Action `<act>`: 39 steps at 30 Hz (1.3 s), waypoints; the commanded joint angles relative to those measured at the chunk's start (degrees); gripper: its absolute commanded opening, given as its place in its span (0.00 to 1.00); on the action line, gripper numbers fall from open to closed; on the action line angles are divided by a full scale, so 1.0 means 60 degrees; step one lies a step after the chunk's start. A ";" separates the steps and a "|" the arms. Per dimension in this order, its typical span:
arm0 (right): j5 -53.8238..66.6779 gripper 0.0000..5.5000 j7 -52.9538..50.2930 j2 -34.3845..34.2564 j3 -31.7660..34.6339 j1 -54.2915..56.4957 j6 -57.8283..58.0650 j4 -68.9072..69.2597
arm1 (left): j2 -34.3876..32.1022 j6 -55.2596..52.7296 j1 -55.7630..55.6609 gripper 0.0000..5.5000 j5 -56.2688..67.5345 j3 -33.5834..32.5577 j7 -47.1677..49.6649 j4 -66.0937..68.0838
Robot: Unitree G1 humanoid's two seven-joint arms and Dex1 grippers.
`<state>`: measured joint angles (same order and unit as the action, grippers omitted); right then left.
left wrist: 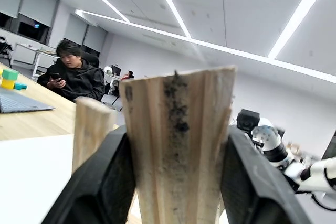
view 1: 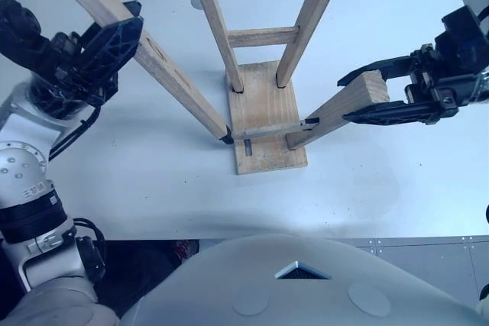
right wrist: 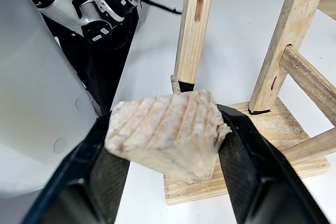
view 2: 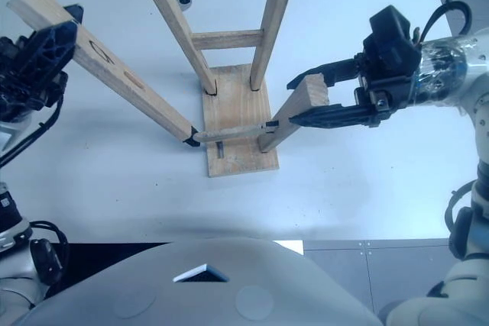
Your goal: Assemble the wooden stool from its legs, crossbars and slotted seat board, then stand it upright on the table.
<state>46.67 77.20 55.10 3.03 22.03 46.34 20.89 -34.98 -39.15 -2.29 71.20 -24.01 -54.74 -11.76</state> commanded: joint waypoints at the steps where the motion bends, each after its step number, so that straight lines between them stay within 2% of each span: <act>1: -0.0190 0.41 0.0066 0.0214 -0.0287 0.0080 0.0051 -0.0069 | 0.0358 0.0503 0.0211 0.37 -0.0560 0.0062 -0.0718 0.0525; 13: -0.0297 0.40 0.0203 0.0185 -0.0460 0.0077 -0.0127 -0.0184 | 0.1769 0.1328 -0.0536 0.37 -0.1420 0.0757 -0.1556 0.1707; 18: -0.0321 0.40 0.0212 0.0173 -0.0485 0.0096 -0.0129 -0.0211 | 0.2032 0.1385 -0.0595 0.37 -0.1907 0.1109 -0.1880 0.2400; 27: -0.0374 0.40 0.0110 0.0175 -0.0464 -0.0082 -0.0183 -0.0128 | 0.1222 0.1064 -0.0807 0.37 -0.2020 0.0873 -0.2324 0.2140; 33: -0.0415 0.40 0.0068 0.0162 -0.0493 -0.0151 -0.0251 -0.0072 | 0.0868 0.1239 -0.0893 0.37 -0.2857 0.1541 -0.2687 0.1949; 39: -0.0429 0.40 0.0076 0.0171 -0.0535 -0.0129 -0.0282 -0.0093 | 0.0908 0.1359 -0.0962 0.37 -0.3018 0.1665 -0.2823 0.1982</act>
<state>45.08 77.44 55.07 1.58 22.46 43.72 20.12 -28.73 -31.38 -7.69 55.10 -14.82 -71.44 0.04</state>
